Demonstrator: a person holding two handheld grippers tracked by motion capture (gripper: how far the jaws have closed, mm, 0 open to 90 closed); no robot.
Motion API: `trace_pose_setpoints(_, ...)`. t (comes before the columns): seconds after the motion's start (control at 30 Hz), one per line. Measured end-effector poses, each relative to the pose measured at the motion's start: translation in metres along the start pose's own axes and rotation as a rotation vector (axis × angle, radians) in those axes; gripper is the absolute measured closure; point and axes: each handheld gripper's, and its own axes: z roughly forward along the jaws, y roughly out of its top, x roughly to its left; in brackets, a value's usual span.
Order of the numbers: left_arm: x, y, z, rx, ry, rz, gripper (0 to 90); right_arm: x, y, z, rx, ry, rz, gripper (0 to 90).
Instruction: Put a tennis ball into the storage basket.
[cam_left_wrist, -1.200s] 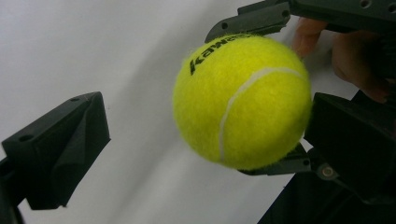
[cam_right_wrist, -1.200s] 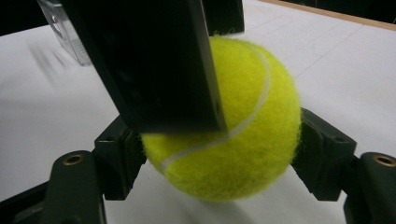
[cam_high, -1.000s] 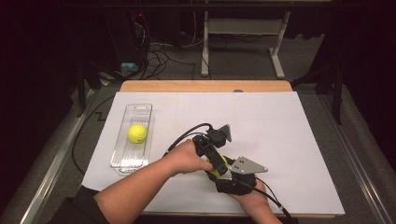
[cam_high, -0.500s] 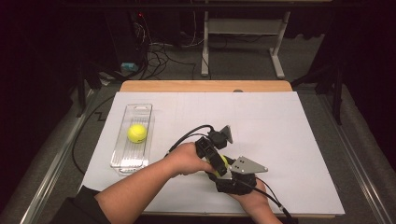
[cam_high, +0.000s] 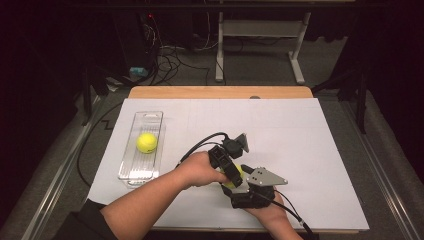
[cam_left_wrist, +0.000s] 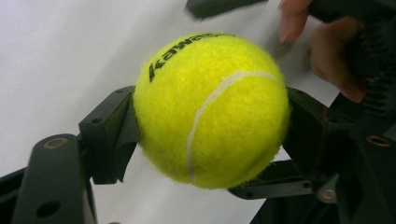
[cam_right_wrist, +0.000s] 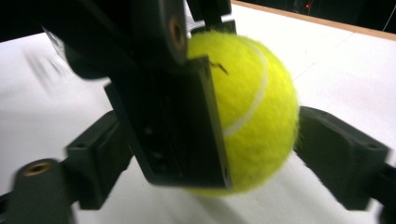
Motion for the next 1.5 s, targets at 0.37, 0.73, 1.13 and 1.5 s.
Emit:
trace_pose_setpoints(0.37,0.016,-0.008,-0.010,0.000,0.044,-0.042,26.2,-0.013,-0.004,-0.010,0.001,-0.036,0.007,0.0)
trace_pose_setpoints(0.73,0.041,-0.026,-0.024,0.007,0.080,-0.105,26.2,-0.040,-0.011,-0.032,-0.007,-0.113,0.033,0.0)
trace_pose_setpoints(1.13,0.068,-0.055,-0.046,0.001,0.119,-0.179,26.2,-0.069,-0.023,-0.056,0.004,-0.219,0.040,0.0)
trace_pose_setpoints(1.5,0.100,-0.088,-0.075,-0.010,0.161,-0.269,26.2,-0.086,-0.034,-0.075,0.015,-0.271,0.059,0.0)
